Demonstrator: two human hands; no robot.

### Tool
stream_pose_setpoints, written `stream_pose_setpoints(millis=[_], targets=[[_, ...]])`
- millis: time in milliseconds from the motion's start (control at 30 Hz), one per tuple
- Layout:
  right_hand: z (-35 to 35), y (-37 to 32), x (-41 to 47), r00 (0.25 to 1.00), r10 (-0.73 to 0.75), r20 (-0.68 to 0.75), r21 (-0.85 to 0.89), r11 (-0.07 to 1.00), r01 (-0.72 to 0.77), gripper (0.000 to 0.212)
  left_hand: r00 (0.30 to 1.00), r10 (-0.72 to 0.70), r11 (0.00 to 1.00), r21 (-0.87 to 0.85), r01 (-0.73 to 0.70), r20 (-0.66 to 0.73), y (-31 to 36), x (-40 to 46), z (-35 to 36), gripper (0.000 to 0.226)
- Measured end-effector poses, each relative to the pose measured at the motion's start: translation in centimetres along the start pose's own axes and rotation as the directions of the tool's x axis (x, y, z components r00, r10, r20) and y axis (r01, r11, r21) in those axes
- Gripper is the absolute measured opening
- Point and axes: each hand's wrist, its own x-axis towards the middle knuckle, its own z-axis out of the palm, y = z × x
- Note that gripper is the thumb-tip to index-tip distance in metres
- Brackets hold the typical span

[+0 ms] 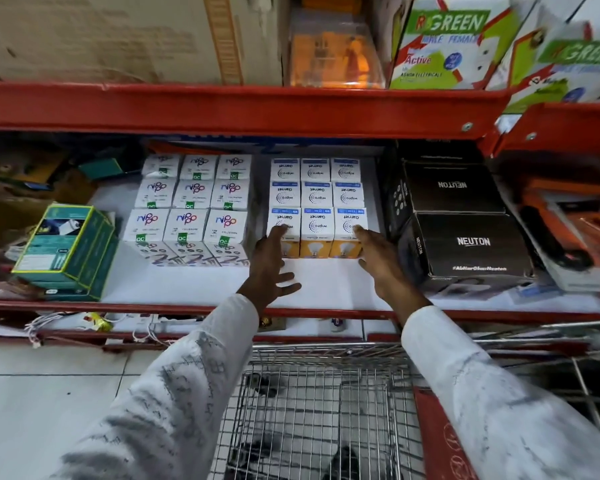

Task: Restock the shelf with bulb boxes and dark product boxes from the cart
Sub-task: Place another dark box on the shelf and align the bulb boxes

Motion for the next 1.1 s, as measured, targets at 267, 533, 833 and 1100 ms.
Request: stream_pose_setpoints(millis=[267,533,833,1100], targets=[[-0.1,-0.2,0.1,1.0,0.016,0.017,0.003,1.0,-0.016,0.022,1.0,0.003,0.999,0.041,-0.003,0.009,-0.1,-0.2,-0.3,0.076],[2.0,0.7,-4.3,0.862,-0.223,-0.455,0.007,0.967,0.254,0.041,0.99,0.062,0.989,0.123,-0.078,0.128,-1.2,-4.5,-3.0,0.083],[12.9,1.3,-9.6,0.977,-0.146,-0.157,0.109,0.98,0.164,0.007,0.666,0.713,0.682,0.433,-0.589,-0.217,2.3,-8.5,-14.9,0.018],[18.3,-0.8,-8.7,1.0,-0.02,0.013,-0.014,1.0,0.021,0.053,0.809,0.492,0.866,0.276,-0.417,-0.322,5.2,-1.4,-22.2,0.065]])
